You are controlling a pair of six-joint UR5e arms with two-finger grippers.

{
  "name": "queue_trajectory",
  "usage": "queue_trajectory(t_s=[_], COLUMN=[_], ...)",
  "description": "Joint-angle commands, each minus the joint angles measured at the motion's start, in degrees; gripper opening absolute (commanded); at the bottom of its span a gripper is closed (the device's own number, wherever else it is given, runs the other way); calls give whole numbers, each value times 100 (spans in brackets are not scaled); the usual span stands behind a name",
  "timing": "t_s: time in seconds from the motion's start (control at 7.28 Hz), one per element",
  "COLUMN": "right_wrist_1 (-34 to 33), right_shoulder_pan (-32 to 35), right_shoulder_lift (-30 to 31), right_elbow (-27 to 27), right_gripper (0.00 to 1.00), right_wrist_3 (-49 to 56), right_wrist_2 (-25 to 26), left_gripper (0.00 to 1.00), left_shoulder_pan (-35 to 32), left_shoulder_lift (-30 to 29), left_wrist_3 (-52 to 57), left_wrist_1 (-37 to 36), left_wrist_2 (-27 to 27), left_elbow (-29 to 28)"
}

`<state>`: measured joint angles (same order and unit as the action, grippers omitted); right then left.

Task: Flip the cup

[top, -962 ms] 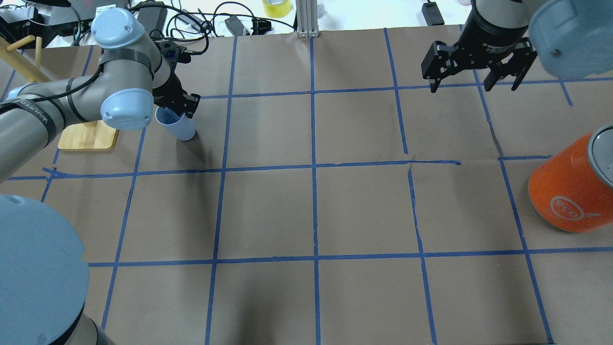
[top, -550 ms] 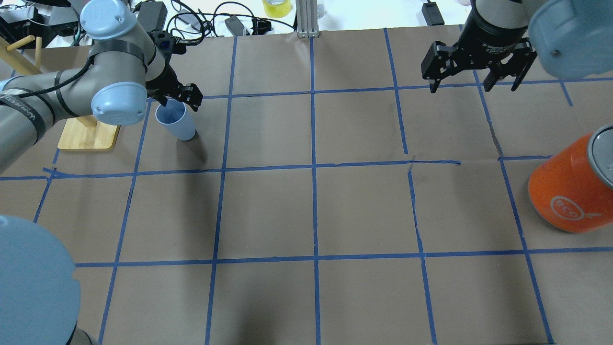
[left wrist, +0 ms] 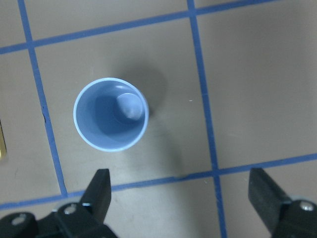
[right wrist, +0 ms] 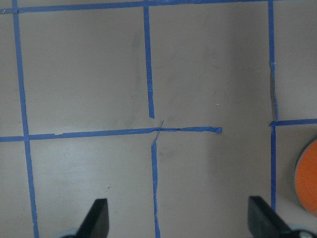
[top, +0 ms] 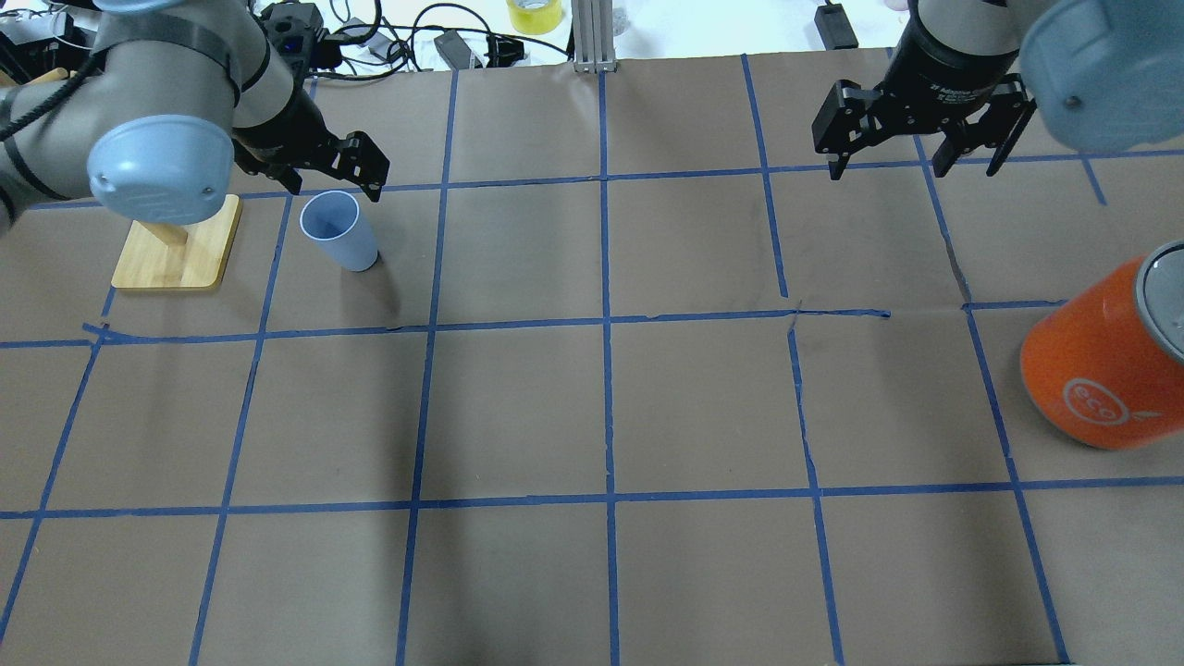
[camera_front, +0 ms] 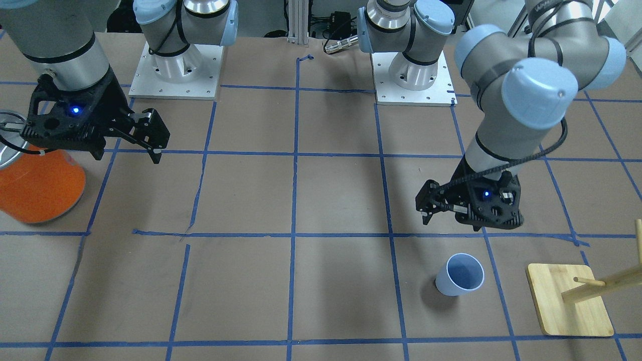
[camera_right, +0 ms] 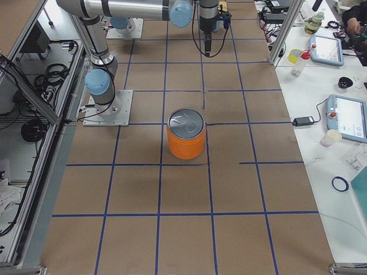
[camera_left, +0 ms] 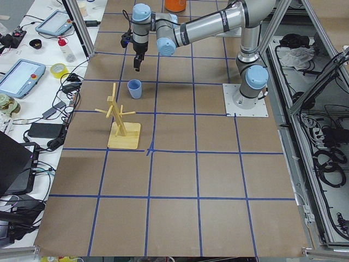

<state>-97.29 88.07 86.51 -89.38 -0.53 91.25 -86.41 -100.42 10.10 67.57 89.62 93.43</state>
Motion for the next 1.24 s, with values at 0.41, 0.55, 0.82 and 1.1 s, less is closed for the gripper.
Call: queue_trajectory(t_s=[0.41, 0.55, 0.82, 1.1], right_wrist_1=[0, 0, 0, 0], right_shoulder_pan=[0, 0, 0, 0], right_shoulder_lift=[-3, -3, -3, -3], right_elbow=[0, 0, 0, 0], right_gripper=[100, 100, 100, 100], right_wrist_3=[0, 0, 0, 0], right_wrist_2=[15, -2, 6, 15], left_gripper=[100, 100, 100, 100], left_shoulder_pan=[-201, -192, -192, -201], left_shoulder_lift=[1033, 1016, 1025, 1068], left_wrist_3=[-808, -817, -826, -922], left_wrist_1=[1839, 1830, 1813, 1795], left_wrist_2=[134, 117, 108, -310], left_elbow=[-554, -545, -571, -554])
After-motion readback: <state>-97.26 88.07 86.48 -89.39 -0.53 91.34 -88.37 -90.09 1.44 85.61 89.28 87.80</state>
